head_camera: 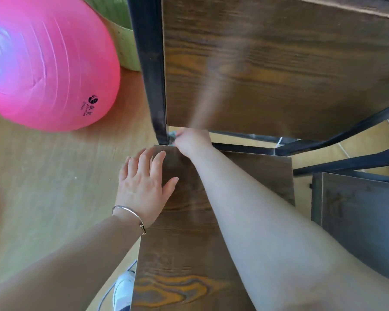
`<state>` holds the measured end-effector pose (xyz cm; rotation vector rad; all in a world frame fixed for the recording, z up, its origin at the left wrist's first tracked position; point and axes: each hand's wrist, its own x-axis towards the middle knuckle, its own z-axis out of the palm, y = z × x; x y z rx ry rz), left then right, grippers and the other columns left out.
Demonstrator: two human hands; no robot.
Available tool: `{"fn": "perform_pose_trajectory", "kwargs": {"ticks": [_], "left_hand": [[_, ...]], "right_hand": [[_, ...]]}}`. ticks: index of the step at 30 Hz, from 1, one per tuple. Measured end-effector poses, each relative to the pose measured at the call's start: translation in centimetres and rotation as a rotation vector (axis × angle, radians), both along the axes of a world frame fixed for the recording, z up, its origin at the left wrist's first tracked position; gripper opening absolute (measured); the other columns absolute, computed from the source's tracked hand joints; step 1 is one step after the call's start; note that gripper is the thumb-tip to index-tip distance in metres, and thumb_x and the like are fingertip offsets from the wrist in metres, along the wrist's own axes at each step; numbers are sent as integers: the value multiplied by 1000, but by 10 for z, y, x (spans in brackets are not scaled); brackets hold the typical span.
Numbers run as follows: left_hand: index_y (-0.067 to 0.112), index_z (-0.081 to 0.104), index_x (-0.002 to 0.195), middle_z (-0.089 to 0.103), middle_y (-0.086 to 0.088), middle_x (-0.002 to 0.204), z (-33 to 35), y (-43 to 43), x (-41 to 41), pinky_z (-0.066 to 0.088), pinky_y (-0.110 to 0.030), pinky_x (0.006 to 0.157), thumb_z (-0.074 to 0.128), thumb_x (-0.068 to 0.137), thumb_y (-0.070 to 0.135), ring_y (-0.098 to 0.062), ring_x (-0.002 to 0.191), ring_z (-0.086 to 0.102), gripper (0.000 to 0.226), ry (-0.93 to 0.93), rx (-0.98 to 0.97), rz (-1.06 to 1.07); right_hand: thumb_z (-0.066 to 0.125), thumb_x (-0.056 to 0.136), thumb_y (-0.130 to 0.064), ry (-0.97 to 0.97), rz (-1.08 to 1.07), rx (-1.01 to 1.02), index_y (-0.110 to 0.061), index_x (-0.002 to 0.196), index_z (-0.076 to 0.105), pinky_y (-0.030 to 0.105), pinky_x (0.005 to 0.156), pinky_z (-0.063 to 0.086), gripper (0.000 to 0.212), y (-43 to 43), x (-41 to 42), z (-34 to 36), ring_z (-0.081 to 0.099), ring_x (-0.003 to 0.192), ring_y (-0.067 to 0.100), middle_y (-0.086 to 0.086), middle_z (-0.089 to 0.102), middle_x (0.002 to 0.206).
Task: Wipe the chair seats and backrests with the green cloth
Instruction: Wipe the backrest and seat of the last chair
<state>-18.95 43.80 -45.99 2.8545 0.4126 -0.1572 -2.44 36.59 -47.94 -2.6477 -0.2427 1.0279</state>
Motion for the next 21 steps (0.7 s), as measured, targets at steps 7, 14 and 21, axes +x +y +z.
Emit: {"fn": "perform_pose_trajectory", "kwargs": {"ticks": [7, 14, 21], "left_hand": [[13, 45, 136, 47, -12, 140, 8, 9, -9, 38, -53, 104, 35, 90, 57, -33, 131, 37, 65, 3, 22, 15], [12, 45, 136, 46, -12, 141, 12, -4, -5, 37, -54, 106, 47, 92, 53, -33, 133, 37, 60, -11, 26, -26], [13, 44, 138, 43, -11, 143, 16, -10, -6, 34, -54, 108, 47, 91, 53, -32, 135, 33, 62, 18, 25, -47]], "right_hand": [[63, 90, -42, 49, -63, 41, -25, 125, 65, 25, 82, 47, 38, -10, 2, 3, 59, 104, 22, -1, 63, 119], [59, 93, -42, -4, -31, 79, -24, 127, 64, 27, 82, 46, 40, -56, 9, 17, 56, 107, 22, 3, 61, 122], [59, 95, -34, -117, -52, -38, -15, 124, 66, 35, 86, 50, 36, -132, 21, 27, 57, 103, 24, 8, 64, 120]]}}
